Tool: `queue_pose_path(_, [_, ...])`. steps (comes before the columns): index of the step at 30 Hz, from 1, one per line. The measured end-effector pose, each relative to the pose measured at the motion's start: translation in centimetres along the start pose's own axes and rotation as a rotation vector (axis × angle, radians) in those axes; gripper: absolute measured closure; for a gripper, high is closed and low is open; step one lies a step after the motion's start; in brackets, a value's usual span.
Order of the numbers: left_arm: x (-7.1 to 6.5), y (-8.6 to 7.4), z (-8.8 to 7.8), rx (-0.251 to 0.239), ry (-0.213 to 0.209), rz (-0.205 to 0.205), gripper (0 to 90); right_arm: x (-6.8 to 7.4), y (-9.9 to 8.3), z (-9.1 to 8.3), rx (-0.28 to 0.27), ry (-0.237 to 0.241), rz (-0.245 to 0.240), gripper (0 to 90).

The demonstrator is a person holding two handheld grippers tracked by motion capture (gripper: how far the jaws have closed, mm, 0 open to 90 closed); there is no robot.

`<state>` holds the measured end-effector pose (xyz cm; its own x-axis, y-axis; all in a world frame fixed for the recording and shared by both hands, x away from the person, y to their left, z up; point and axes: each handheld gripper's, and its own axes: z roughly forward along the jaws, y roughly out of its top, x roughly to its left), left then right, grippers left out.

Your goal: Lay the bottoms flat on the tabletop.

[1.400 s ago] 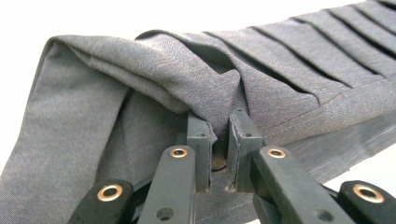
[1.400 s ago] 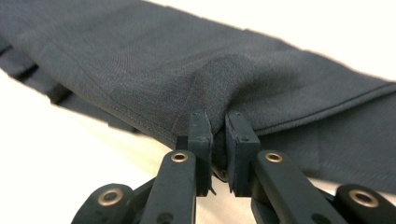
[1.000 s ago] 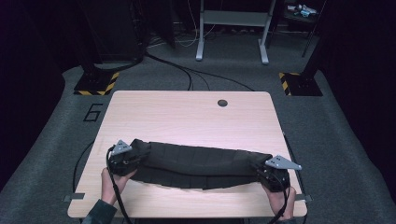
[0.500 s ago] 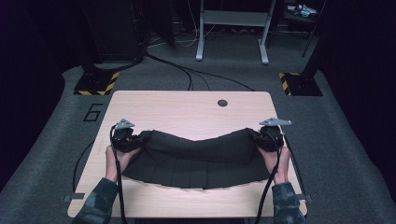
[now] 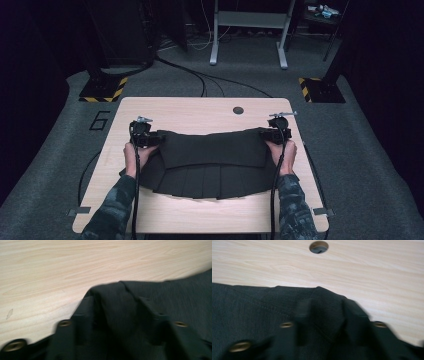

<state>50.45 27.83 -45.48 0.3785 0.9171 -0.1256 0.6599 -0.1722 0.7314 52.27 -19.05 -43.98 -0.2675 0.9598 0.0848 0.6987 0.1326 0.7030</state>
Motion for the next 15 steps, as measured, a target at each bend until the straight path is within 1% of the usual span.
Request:
queue_pose_path(1, [0.1,-0.1,-0.3,-0.003,-0.004,-0.004,40.2,0.0,-0.2,-0.1,0.003,0.012,0.008,49.1])
queue_pose_path(2, [0.2,-0.1,-0.5,-0.005,-0.006,-0.007,37.2,-0.1,-0.5,-0.4,-0.009,0.014,0.001,44.1])
queue_pose_path(3, [0.2,-0.1,-0.8,-0.012,-0.004,-0.007,35.1,-0.2,-0.7,-0.6,-0.01,0.005,0.0,38.6])
queue_pose_path(4, [0.2,-0.1,-1.0,-0.008,-0.006,-0.002,33.6,-0.4,-0.9,-0.9,-0.023,0.013,0.008,37.4])
queue_pose_path(5, [0.2,-0.1,-1.1,-0.014,-0.011,-0.002,32.3,-0.6,-1.1,-1.1,-0.038,0.029,0.003,34.7])
queue_pose_path(6, [0.0,-0.2,-1.2,-0.018,-0.014,-0.009,30.9,-0.7,-1.3,-1.5,-0.047,0.034,0.005,29.6])
queue_pose_path(7, [0.0,-0.2,-1.3,-0.014,-0.022,-0.004,29.9,-0.6,-1.5,-1.8,-0.051,0.042,0.003,27.3])
queue_pose_path(8, [-0.2,-0.2,-1.3,-0.006,-0.03,0.004,28.7,-0.5,-1.8,-2.1,-0.051,0.061,-0.005,26.0])
queue_pose_path(9, [-0.2,-0.2,-1.3,0.01,-0.032,0.017,27.9,-0.4,-2.1,-2.3,-0.049,0.064,-0.019,23.5])
queue_pose_path(10, [-0.3,-0.3,-1.0,0.005,-0.033,0.01,26.9,-0.3,-2.4,-2.3,-0.044,0.07,-0.041,21.1])
queue_pose_path(11, [-0.4,-0.4,-0.5,0.02,-0.041,-0.001,26.0,-0.2,-2.8,-2.2,-0.03,0.08,-0.059,20.3])
queue_pose_path(12, [-0.4,-0.4,-0.4,0.031,-0.039,0.005,24.8,-0.1,-3.2,-1.9,-0.011,0.079,-0.065,18.7])
queue_pose_path(13, [-0.3,-0.5,0.0,0.054,-0.04,0.019,23.8,-0.2,-3.4,-1.8,-0.005,0.08,-0.062,17.6])
queue_pose_path(14, [-0.3,-0.7,0.6,0.062,-0.044,-0.006,22.7,-0.4,-4.0,-1.3,0.009,0.088,-0.062,16.4])
queue_pose_path(15, [-0.2,-0.8,0.7,0.089,-0.049,0.003,21.6,-0.6,-4.5,-0.6,0.03,0.094,-0.048,15.1])
